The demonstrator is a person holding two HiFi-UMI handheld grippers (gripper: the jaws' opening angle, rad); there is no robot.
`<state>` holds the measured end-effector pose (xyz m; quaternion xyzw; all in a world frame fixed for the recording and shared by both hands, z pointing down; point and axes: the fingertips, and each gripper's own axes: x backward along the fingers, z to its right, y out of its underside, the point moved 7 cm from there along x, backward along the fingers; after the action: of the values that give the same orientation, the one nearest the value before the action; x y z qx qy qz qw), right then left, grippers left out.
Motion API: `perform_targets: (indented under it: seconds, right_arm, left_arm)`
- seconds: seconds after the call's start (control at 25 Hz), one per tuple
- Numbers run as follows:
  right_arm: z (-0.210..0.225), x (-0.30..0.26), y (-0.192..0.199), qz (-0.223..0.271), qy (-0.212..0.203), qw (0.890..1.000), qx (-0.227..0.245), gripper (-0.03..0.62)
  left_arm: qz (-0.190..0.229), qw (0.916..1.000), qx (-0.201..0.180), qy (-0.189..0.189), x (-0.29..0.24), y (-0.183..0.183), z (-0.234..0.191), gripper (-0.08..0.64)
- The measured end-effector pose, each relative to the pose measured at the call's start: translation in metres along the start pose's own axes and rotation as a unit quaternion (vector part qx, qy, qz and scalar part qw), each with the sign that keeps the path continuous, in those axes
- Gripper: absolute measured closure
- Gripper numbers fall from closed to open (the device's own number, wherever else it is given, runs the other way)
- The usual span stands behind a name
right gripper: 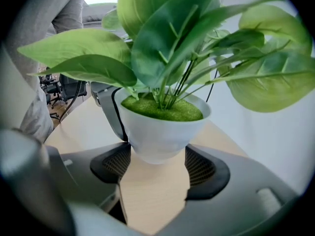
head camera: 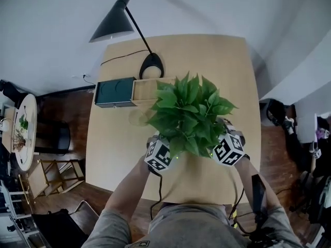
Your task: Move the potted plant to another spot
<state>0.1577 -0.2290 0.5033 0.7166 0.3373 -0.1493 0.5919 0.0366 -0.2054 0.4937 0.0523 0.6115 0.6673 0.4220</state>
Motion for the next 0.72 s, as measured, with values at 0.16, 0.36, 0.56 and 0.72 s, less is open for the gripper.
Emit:
perform_targets:
  seconds: [0.16, 0.36, 0.56, 0.72]
  right_arm:
    - [-0.004, 0.009, -0.016, 0.003, -0.002, 1.0, 0.015, 0.241]
    - [-0.005, 0.011, -0.03, 0.008, -0.009, 0.999, 0.031, 0.241]
    - [-0.011, 0.01, -0.032, 0.009, -0.018, 0.999, 0.037, 0.241]
    - [-0.019, 0.003, -0.039, 0.007, -0.023, 0.999, 0.044, 0.241]
  left_arm:
    - [0.003, 0.9999, -0.002, -0.013, 0.014, -0.009, 0.003, 0.176]
    - [0.003, 0.9995, -0.001, -0.031, 0.026, -0.013, 0.001, 0.176]
    - [-0.001, 0.9992, 0.004, -0.04, 0.032, -0.011, 0.006, 0.176]
    - [-0.001, 0.9989, 0.008, -0.046, 0.044, -0.005, 0.006, 0.176]
